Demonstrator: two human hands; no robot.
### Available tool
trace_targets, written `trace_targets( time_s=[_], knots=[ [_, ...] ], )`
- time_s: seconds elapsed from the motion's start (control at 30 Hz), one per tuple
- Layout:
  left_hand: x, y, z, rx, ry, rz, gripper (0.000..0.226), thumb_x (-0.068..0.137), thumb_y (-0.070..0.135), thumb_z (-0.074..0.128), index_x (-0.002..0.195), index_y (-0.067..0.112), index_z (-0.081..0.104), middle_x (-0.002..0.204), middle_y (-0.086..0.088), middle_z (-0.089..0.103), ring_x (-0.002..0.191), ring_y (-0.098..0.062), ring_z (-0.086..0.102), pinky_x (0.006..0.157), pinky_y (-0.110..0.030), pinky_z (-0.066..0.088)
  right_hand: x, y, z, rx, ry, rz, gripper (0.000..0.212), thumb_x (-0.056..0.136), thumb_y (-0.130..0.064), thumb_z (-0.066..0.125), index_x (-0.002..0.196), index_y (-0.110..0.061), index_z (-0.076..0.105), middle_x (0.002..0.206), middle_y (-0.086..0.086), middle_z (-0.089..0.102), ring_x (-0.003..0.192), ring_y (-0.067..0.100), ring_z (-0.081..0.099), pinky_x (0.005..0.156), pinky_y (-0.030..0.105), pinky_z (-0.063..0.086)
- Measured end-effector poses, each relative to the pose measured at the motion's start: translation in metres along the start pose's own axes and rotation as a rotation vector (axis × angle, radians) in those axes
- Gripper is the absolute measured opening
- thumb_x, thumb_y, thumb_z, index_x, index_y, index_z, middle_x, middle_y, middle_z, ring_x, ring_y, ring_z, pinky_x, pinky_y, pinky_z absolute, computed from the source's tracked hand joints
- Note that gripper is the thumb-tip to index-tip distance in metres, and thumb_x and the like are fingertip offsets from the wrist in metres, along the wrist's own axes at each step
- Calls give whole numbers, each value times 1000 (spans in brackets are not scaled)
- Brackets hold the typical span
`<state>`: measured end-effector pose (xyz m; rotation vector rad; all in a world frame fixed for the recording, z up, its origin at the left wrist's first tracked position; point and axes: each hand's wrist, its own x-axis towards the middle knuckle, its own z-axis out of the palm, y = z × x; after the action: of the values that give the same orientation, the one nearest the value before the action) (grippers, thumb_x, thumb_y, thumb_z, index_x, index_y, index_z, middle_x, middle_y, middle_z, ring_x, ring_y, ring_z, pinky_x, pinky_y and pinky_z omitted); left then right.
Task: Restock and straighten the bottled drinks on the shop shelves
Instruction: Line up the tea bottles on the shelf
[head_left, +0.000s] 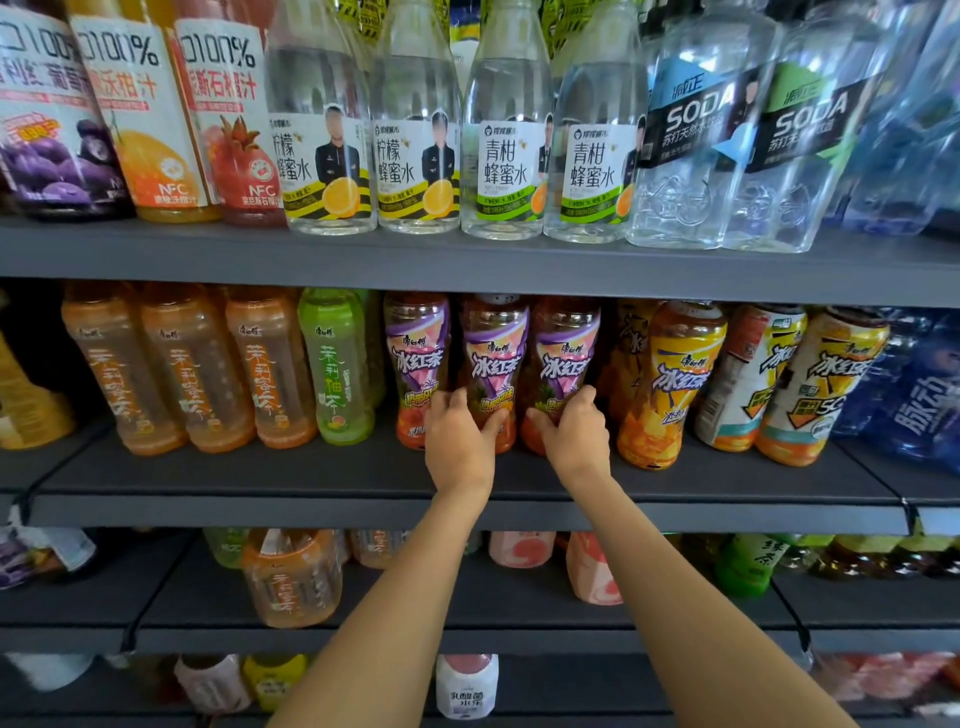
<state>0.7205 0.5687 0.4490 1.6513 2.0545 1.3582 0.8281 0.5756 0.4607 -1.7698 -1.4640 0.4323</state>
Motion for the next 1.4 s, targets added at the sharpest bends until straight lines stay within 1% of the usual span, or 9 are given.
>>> trace_targets(
  time_s=[0.23,0.33,0.4,0.5,0.73,0.97,1.1,1.23,1.4],
  knots=[
    [-17,-14,-8,-97,201,110,40,87,23,61,123,6,51,116,-9,52,104,-23,54,84,-31,45,2,10,0,11,26,-25,60,83,-34,66,123,-1,37,122,18,52,112,35,52,88,43,45],
    [-8,-29,-18,-95,332,47,47,79,23,70,116,2,51,111,-16,51,104,-31,51,86,-42,47,-10,12,1,-44,315,-190,68,78,-30,73,128,2,41,120,20,48,110,35,48,88,42,43],
    [2,-33,-21,-93,254,-105,64,76,29,73,126,1,43,120,-19,46,114,-34,44,94,-44,40,-20,5,8,-49,452,-325,54,75,-27,76,115,1,52,104,17,54,96,33,56,74,42,46],
    [8,-35,-19,-49,122,-189,73,78,28,72,136,4,34,131,-18,43,124,-34,37,100,-41,35,-28,-7,27,-155,368,-436,52,72,-27,78,110,0,56,91,12,60,84,29,62,69,41,48],
    [12,-42,-22,-28,75,-156,67,80,21,70,134,6,35,132,-14,42,125,-30,37,101,-38,34,-33,-18,57,-321,232,-268,58,70,-26,79,115,0,54,98,15,59,84,33,63,72,41,48],
    [2,-43,-27,-57,100,-131,56,84,16,65,132,5,39,128,-17,44,122,-32,39,98,-39,36,-34,-18,43,-254,131,-230,49,92,-34,53,132,-11,37,125,6,46,116,25,49,94,39,34],
    [-24,-30,-27,-109,223,101,40,80,4,63,118,3,50,115,-16,49,110,-31,47,92,-42,42,-38,-2,11,-105,377,-327,35,87,-24,62,114,-3,52,107,13,56,99,32,56,79,43,42],
    [-38,4,-14,-141,97,292,39,81,5,62,118,5,50,114,-12,50,110,-25,47,94,-34,39,-29,24,-36,52,593,-152,44,82,-19,67,117,1,49,114,19,48,104,36,50,84,43,43],
    [-44,43,16,-169,-31,368,42,84,9,59,124,8,46,119,-7,50,112,-19,49,94,-29,41,1,54,-69,-19,278,96,75,80,-36,69,136,-3,31,133,18,42,124,36,40,99,48,36]
  ],
)
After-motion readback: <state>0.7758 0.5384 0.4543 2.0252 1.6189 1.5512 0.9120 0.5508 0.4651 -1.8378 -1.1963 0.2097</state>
